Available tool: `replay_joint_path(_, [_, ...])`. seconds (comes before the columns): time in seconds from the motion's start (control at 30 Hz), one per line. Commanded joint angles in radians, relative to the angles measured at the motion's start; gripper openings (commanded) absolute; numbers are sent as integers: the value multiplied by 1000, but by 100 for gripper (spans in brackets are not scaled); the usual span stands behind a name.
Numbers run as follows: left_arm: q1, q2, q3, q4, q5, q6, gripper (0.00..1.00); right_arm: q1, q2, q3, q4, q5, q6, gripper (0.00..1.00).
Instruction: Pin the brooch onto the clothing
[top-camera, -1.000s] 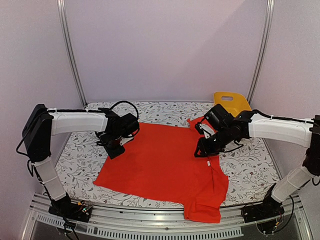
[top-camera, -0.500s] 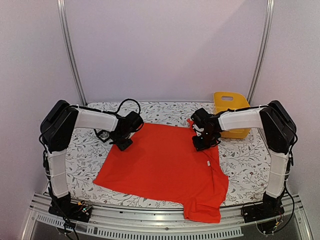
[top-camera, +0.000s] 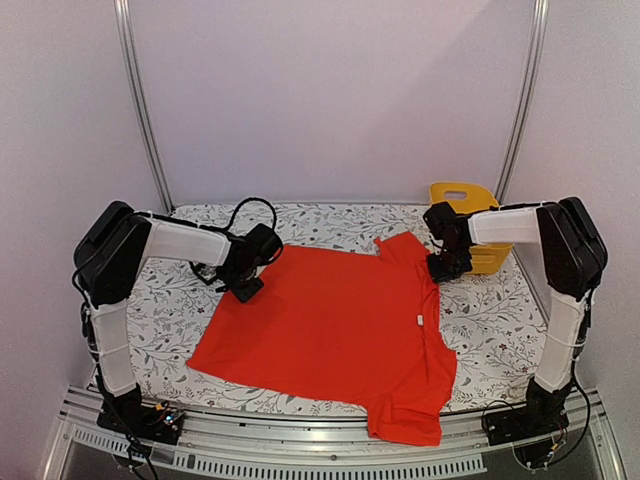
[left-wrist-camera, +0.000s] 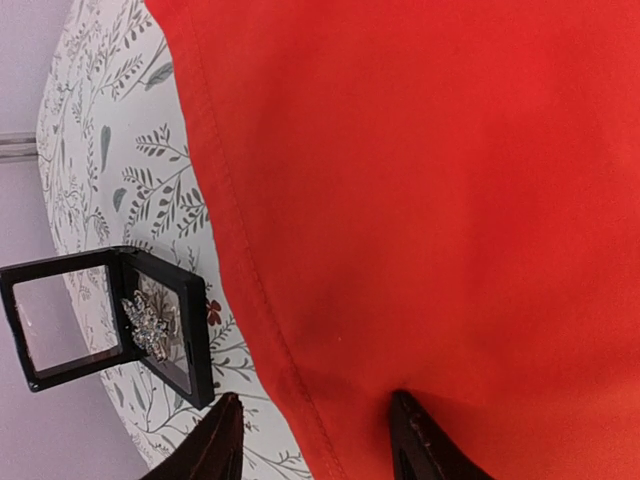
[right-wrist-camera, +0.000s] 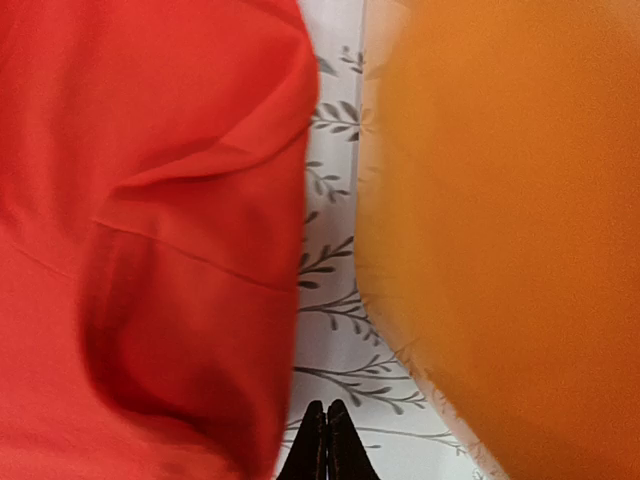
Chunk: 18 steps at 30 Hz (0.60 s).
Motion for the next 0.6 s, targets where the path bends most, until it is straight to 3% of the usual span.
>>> replay_joint_path(0.0, [43, 129, -66, -163, 157, -20, 51, -51, -60, -26, -14, 40, -29, 3])
replay_joint_path(0.2, [43, 106, -116, -240, 144, -48, 51, -83, -84, -22, -16, 31, -56, 3])
replay_joint_path(0.4, [47, 48, -189, -233, 184, -54, 51, -52, -104, 33, -36, -89, -94, 4])
replay_joint_path(0.57, [57, 37, -189, -249, 208, -63, 50, -19, -130, 40, -16, -244, -97, 16])
